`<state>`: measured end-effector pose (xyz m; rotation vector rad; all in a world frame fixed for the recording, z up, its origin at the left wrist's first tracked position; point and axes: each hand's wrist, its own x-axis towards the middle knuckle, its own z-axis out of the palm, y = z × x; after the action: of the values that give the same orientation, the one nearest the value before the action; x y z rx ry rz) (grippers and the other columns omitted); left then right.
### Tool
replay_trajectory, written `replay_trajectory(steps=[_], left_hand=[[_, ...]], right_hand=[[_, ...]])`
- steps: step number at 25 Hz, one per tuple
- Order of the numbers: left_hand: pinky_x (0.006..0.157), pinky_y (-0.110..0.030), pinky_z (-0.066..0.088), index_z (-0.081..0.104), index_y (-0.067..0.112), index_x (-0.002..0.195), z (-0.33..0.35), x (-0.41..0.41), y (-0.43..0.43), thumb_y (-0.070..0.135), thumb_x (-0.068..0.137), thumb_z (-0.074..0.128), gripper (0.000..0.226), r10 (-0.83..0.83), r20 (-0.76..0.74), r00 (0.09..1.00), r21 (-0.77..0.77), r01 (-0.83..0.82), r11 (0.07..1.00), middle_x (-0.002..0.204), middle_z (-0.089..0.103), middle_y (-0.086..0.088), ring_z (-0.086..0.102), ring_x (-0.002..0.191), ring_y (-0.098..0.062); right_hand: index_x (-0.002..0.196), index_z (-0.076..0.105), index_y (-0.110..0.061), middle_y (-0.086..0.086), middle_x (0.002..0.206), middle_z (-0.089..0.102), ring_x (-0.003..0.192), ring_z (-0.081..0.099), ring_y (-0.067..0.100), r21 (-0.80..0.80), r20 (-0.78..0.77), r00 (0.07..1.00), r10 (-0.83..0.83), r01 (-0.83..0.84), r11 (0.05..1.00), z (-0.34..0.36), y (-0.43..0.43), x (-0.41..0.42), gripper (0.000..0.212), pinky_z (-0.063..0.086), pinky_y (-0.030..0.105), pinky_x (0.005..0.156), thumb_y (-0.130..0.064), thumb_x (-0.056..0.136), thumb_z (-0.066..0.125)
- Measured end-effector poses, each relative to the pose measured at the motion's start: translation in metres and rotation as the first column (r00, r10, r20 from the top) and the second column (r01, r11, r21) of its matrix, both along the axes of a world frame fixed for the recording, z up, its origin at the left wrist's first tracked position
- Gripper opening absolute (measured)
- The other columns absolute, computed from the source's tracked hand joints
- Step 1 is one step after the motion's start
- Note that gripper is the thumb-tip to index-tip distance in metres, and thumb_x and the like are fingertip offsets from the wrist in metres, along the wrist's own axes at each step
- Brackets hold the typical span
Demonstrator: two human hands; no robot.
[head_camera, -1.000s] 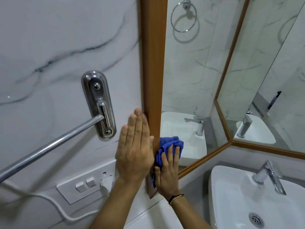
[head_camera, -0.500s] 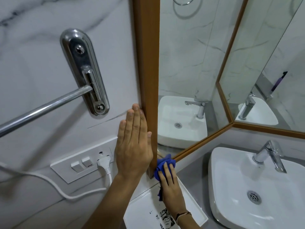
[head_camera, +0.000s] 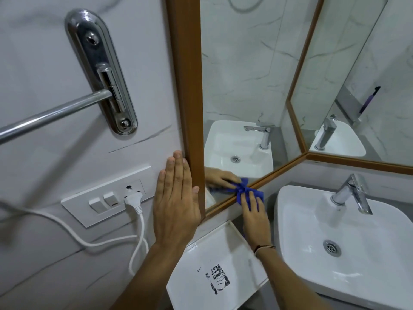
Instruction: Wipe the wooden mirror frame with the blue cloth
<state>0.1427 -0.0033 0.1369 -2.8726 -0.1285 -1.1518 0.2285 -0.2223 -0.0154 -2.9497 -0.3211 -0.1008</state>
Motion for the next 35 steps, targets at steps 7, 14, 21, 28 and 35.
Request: replay_trajectory(steps=[7, 14, 21, 28, 35], left_hand=[[0.137, -0.052, 0.024, 0.032, -0.006, 0.171, -0.023, -0.021, -0.018, 0.031, 0.114, 0.034, 0.068, 0.012, -0.136, 0.991, -0.054, -0.019, 0.998, 0.183, 0.023, -0.025, 0.024, 0.170, -0.039], [0.131, -0.041, 0.009, 0.057, -0.004, 0.158, -0.100, -0.095, -0.029, 0.039, 0.108, 0.034, 0.070, -0.025, -0.520, 0.854, -0.040, 0.005, 0.999, 0.169, 0.051, -0.023, 0.053, 0.154, -0.041], [0.127, -0.038, 0.008, 0.077, -0.009, 0.135, -0.183, -0.149, -0.010, 0.047, 0.117, 0.012, 0.087, -0.035, -0.717, 0.696, -0.095, -0.049, 0.994, 0.147, 0.071, -0.027, 0.074, 0.131, -0.046], [0.131, -0.032, 0.018, 0.082, -0.009, 0.123, -0.256, -0.161, 0.010, 0.037, 0.049, 0.114, 0.093, -0.069, -0.797, 0.600, -0.245, -0.216, 0.945, 0.137, 0.077, -0.027, 0.080, 0.119, -0.044], [0.132, -0.040, 0.036, 0.071, -0.006, 0.145, -0.269, -0.159, 0.000, 0.048, 0.118, -0.005, 0.097, -0.122, -0.857, 0.500, -0.233, -0.167, 0.958, 0.159, 0.064, -0.024, 0.066, 0.143, -0.042]], right_hand=[[0.166, 0.050, -0.005, 0.020, 0.173, 0.048, 0.158, 0.051, 0.046, 0.131, -0.001, 0.999, 0.046, -0.046, 0.990, 0.008, 0.003, -0.046, 0.113, 0.052, 0.054, 0.121, 0.006, 0.065, 0.101], [0.167, 0.050, -0.013, 0.016, 0.175, 0.047, 0.159, 0.051, 0.043, 0.180, -0.092, 0.971, 0.223, -0.204, 0.962, -0.016, 0.033, -0.115, 0.098, 0.054, 0.058, 0.121, -0.004, 0.080, 0.095], [0.180, 0.009, -0.024, 0.003, 0.190, 0.008, 0.176, 0.007, 0.036, 0.038, -0.297, 0.877, 0.378, -0.385, 0.922, -0.086, 0.068, -0.111, 0.081, 0.019, 0.047, 0.143, -0.008, 0.115, 0.055], [0.167, 0.051, -0.012, 0.007, 0.174, 0.048, 0.163, 0.046, 0.034, -0.013, -0.285, 0.891, 0.353, -0.372, 0.928, -0.166, 0.088, -0.117, 0.080, 0.007, 0.049, 0.142, -0.049, 0.119, -0.002], [0.173, 0.034, -0.011, 0.007, 0.181, 0.033, 0.169, 0.027, 0.031, -0.045, -0.304, 0.894, 0.330, -0.360, 0.932, -0.175, 0.084, -0.122, 0.074, 0.016, 0.047, 0.134, -0.054, 0.117, 0.011]])
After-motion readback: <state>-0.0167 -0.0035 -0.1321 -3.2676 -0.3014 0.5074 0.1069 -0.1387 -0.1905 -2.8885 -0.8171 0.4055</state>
